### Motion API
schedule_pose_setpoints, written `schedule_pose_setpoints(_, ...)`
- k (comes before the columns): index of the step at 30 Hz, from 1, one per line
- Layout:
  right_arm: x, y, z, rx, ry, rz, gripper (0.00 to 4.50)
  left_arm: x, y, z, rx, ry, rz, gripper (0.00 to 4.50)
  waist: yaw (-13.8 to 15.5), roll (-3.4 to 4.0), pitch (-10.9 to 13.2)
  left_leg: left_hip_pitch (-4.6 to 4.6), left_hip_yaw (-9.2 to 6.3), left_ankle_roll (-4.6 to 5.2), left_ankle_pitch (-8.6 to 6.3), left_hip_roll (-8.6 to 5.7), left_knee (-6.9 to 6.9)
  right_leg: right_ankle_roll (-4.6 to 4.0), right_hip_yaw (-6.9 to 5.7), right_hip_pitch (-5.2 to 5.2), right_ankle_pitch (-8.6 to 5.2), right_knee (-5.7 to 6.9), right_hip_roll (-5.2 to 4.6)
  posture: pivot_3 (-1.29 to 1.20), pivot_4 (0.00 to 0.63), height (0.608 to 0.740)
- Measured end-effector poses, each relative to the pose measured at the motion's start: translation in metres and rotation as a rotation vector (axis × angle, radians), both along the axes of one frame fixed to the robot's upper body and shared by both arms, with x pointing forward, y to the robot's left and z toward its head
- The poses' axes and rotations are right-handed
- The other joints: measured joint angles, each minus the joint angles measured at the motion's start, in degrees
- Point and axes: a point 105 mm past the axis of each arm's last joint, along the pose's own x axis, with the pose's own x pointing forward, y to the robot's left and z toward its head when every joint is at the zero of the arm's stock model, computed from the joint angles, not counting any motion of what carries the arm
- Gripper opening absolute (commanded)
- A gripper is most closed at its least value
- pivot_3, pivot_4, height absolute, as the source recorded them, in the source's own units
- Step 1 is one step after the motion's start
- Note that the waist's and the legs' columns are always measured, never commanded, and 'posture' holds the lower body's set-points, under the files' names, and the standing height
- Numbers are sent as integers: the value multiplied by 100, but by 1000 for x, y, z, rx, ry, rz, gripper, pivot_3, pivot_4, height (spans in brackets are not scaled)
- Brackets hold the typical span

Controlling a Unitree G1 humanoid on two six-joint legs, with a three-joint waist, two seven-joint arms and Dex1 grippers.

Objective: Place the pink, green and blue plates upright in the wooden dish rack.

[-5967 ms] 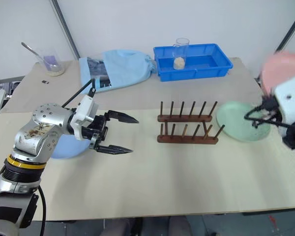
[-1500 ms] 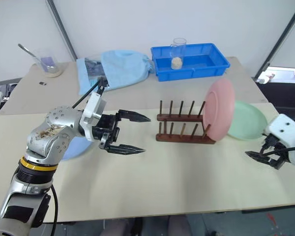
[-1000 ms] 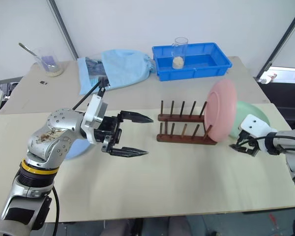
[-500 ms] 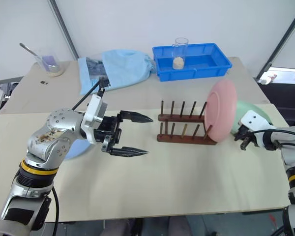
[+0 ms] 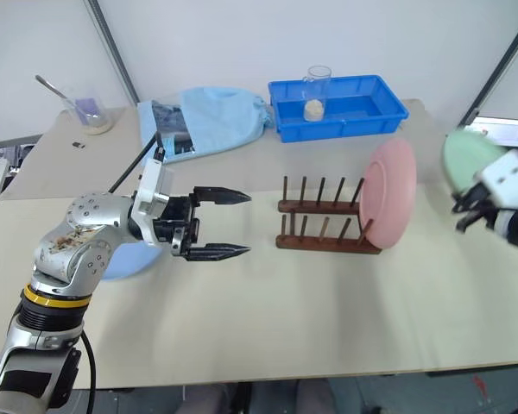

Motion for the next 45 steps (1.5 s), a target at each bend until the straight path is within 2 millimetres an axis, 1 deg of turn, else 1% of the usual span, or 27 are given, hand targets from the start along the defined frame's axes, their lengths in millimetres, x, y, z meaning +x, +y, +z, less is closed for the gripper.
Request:
schedule_pose_setpoints(1,-1,8,19,24,-61,17,55,1,1,0,-3,4,10,4500,-9,0,0,0,0,1,0,0,-1,0,1,0,0,0,0,0,150,740)
schedule_pose_setpoints(2,-3,21,44,60,-143,51,55,4,3,0,-8,9,26,4500,-23,1,0,0,0,1,0,0,-2,0,2,-2,0,0,0,0,150,740)
schedule_pose_setpoints(3,-6,32,62,85,-203,88,55,6,5,0,-13,13,38,4500,-28,0,0,-1,-1,1,-1,1,-3,0,1,-2,0,-1,1,0,150,740)
schedule_pose_setpoints(4,-11,47,81,119,-262,142,55,8,6,0,-16,17,47,4500,-27,0,0,-1,-1,2,-1,1,-3,0,1,-1,0,-2,1,0,150,740)
schedule_pose_setpoints(5,-13,59,92,154,-295,185,55,9,7,0,-16,21,53,4500,-29,0,0,-2,-1,2,-2,1,-3,0,1,-1,0,-2,0,0,150,740)
schedule_pose_setpoints(6,-18,79,107,216,-331,267,55,10,9,-1,-15,26,57,4500,-35,0,0,-4,-1,3,-2,1,-2,0,2,-2,0,-4,-1,0,150,740)
schedule_pose_setpoints(8,-28,113,126,333,-355,413,55,11,10,-1,-13,27,54,4500,-34,0,0,-7,-2,5,-3,0,-2,0,1,-4,0,-5,-3,0,150,740)
schedule_pose_setpoints(11,-43,154,141,505,-331,596,55,11,12,2,-6,14,44,4500,-18,-1,1,-15,-8,6,-4,-1,-2,-1,-2,-9,1,-5,-7,0,150,740)
schedule_pose_setpoints(12,-49,166,143,550,-313,650,55,12,12,2,-5,13,43,4500,1,-1,0,-19,-10,6,-4,-2,-2,-1,-2,-14,1,-4,-9,0,150,740)
schedule_pose_setpoints(14,-59,185,143,664,-267,749,55,13,13,2,-2,14,43,4500,18,-2,1,-23,-16,7,-4,-3,0,-1,-5,-14,2,-3,-11,0,150,740)
schedule_pose_setpoints(16,-64,197,136,777,-211,806,55,12,13,2,2,13,38,4500,38,-3,0,-26,-19,7,-4,-6,0,1,-7,-17,6,-1,-15,0,150,740)
schedule_pose_setpoints(18,-64,201,120,870,-138,805,55,12,13,3,4,11,34,4500,63,-4,0,-29,-25,7,-4,-10,2,2,-12,-17,9,-1,-17,0,150,740)
schedule_pose_setpoints(21,-60,195,88,999,-17,727,55,11,13,3,8,10,30,4500,64,-4,0,-37,-25,9,-4,-17,4,7,-16,-19,12,0,-22,0,150,740)
schedule_pose_setpoints(23,-61,189,75,1048,32,684,55,10,13,2,11,11,19,4500,46,-3,0,-37,-22,9,-4,-17,5,8,-16,-21,12,-1,-21,0,150,740)
schedule_pose_setpoints(28,-68,179,61,1071,84,631,55,8,11,2,16,12,-2,4500,-14,-4,1,-26,-20,15,-7,-9,5,7,-16,-7,12,-5,-7,0,150,740)
schedule_pose_setpoints(30,-69,176,55,1093,109,616,55,8,10,2,14,12,-8,4500,-29,-4,0,-24,-19,40,-21,-9,5,7,-15,-6,12,-5,-7,0,150,740)
schedule_pose_setpoints(33,-70,173,50,1116,133,603,55,8,8,3,12,9,-15,4500,-46,-4,1,-22,-18,43,-23,-9,8,7,-15,-3,12,-4,-6,0,150,740)
schedule_pose_setpoints(38,-66,164,40,1127,171,562,55,7,7,5,11,3,-24,4500,-53,-4,1,-21,-16,44,-24,-9,8,7,-14,-3,12,-5,-4,0,150,740)
schedule_pose_setpoints(45,-57,161,27,1125,229,555,55,7,6,5,11,3,-28,4500,-58,-5,1,-21,-16,44,-24,-8,9,7,-14,-2,12,-7,-4,0,150,740)
